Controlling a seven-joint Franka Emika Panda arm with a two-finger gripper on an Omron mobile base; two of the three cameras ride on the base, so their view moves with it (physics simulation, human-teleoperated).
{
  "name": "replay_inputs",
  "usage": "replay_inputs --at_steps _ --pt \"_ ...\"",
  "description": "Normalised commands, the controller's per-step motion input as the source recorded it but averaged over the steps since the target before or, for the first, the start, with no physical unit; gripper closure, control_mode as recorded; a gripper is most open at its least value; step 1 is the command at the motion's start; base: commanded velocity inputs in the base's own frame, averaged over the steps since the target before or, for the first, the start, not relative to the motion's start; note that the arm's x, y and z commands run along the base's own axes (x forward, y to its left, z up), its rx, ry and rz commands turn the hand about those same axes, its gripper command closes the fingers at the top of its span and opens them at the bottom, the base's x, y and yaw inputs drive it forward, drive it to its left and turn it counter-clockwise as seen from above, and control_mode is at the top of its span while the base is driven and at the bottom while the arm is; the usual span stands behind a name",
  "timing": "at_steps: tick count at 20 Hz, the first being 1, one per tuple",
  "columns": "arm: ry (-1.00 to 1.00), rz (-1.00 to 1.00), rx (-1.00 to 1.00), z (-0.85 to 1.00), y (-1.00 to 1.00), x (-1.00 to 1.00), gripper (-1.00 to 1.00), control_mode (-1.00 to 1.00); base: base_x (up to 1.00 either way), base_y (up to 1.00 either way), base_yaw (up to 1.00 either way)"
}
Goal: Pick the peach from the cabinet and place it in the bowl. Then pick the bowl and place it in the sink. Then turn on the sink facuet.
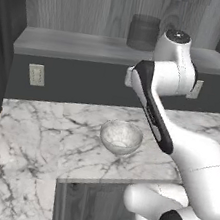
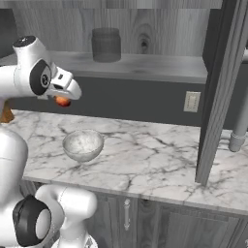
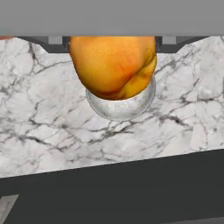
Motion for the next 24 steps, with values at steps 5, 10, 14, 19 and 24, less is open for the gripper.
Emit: replay_inputs --at_steps 5,10,14,19,24 --pt "0.37 -0.06 0.04 -0.99 0.0 -0.59 1.0 -1.0 0.0 0.0 0.0" --pt "0.34 -0.02 0.02 -1.0 0.0 0.1 1.0 -1.0 0.0 0.0 0.0" --pt "0.14 0.0 0.01 -0.76 0.0 0.76 1.0 -1.0 0.0 0.0 0.0" --pt "0.0 0.0 0.0 -0.31 0.0 0.58 1.0 -1.0 0.0 0.0 0.0" --pt "0.0 0.0 -0.03 -0.49 0.0 0.29 1.0 -1.0 0.0 0.0 0.0"
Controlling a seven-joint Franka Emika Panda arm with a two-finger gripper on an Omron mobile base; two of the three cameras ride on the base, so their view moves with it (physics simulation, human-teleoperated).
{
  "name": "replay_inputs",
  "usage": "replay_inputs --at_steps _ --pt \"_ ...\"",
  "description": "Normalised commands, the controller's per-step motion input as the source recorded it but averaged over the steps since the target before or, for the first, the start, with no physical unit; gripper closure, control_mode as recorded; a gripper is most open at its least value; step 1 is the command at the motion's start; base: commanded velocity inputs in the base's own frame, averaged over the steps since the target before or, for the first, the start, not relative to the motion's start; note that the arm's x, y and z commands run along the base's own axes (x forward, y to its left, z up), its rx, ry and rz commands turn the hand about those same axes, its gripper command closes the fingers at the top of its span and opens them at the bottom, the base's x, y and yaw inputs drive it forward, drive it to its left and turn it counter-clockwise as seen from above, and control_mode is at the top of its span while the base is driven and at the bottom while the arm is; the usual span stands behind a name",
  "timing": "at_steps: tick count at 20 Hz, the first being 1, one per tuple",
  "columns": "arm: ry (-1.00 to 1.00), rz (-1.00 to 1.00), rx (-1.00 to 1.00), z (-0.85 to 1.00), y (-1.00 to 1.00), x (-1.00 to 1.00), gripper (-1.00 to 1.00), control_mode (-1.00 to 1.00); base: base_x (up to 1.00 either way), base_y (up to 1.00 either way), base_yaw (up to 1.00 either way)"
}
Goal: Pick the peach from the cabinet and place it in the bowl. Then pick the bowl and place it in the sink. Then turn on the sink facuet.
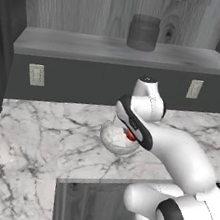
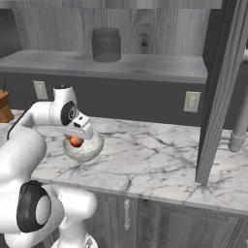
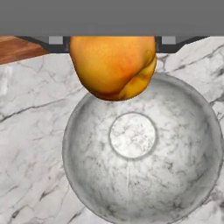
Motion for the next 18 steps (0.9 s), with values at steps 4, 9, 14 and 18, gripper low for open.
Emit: replay_inputs --at_steps 4,9,14,18 --pt "0.0 0.0 -0.03 -0.58 0.01 0.33 1.0 -1.0 0.0 0.0 0.0" --pt "0.0 0.0 -0.01 -0.33 0.0 0.4 1.0 -1.0 0.0 0.0 0.0" --pt "0.0 0.0 0.0 -0.2 0.08 0.2 1.0 -1.0 0.0 0.0 0.0" --pt "0.0 0.01 0.0 -0.06 0.18 0.0 -1.0 -1.0 0.0 0.0 0.0"
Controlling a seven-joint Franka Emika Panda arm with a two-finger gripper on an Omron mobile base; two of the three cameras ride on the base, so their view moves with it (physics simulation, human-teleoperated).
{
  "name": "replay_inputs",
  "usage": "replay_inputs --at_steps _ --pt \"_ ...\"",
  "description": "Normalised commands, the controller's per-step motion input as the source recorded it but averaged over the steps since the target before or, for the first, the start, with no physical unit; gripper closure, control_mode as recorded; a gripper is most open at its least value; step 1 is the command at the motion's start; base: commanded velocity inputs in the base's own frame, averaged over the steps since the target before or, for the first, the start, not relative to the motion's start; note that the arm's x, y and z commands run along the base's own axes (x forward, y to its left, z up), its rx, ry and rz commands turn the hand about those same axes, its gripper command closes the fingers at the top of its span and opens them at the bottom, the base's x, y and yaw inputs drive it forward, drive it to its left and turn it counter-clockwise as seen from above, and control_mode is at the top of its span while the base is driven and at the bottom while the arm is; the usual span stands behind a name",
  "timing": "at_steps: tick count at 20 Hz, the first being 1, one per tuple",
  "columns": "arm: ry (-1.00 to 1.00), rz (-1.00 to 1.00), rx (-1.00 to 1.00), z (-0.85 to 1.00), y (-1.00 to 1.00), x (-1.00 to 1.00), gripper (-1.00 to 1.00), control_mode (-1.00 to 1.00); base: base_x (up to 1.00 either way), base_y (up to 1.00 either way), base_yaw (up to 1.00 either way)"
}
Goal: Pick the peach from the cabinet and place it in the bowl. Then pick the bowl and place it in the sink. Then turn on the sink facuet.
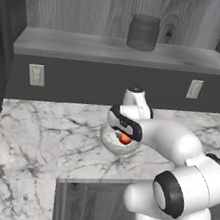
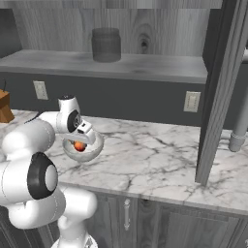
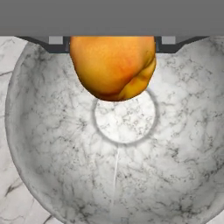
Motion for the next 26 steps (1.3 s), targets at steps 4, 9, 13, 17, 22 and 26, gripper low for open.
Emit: replay_inputs --at_steps 4,9,13,17,22,26 --pt "0.0 0.0 0.0 -0.01 0.18 0.0 -1.0 -1.0 0.0 0.0 0.0" --pt "0.0 0.0 -0.01 0.02 0.16 0.01 -1.0 -1.0 0.0 0.0 0.0" --pt "0.0 0.0 -0.02 0.2 0.15 0.0 -1.0 -1.0 0.0 0.0 0.0" --pt "0.0 0.09 -0.03 0.22 0.37 -0.22 -1.0 -1.0 0.0 0.0 0.0" --pt "0.06 0.13 -0.02 -0.1 0.32 -0.06 -1.0 -1.0 0.0 0.0 0.0" --pt "0.15 0.13 -0.01 -0.37 0.12 0.03 -1.0 -1.0 0.0 0.0 0.0"
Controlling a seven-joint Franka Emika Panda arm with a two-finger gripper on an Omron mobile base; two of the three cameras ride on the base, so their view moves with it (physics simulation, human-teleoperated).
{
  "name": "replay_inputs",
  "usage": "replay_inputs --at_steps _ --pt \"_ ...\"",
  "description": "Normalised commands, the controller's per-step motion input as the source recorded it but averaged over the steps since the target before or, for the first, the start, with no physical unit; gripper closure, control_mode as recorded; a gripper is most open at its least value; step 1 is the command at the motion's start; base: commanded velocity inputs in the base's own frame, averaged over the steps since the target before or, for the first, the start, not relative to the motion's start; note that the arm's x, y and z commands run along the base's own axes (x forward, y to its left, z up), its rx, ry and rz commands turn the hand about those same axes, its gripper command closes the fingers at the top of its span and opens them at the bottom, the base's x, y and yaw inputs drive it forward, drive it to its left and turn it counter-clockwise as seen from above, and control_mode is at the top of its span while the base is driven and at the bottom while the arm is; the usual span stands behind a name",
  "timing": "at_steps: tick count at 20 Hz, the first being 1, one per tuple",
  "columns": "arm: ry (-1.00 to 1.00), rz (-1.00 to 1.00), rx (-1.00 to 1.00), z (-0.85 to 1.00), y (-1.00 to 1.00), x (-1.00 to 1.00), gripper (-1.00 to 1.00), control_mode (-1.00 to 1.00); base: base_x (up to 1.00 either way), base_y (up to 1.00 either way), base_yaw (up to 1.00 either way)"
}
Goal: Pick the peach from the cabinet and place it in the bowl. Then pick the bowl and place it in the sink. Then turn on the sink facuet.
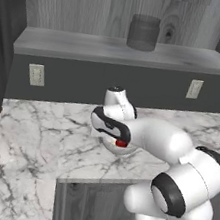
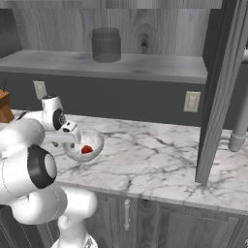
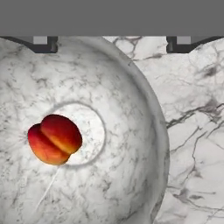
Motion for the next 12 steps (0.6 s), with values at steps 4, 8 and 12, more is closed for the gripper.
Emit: replay_inputs --at_steps 4,8,12 --pt "0.16 0.11 -0.03 -0.54 0.01 0.13 -1.0 -1.0 0.0 0.0 0.0" --pt "0.07 0.11 -0.04 -0.45 0.0 0.0 -1.0 -1.0 0.0 0.0 0.0" --pt "0.0 0.09 -0.03 -0.24 0.0 0.0 -1.0 -1.0 0.0 0.0 0.0"
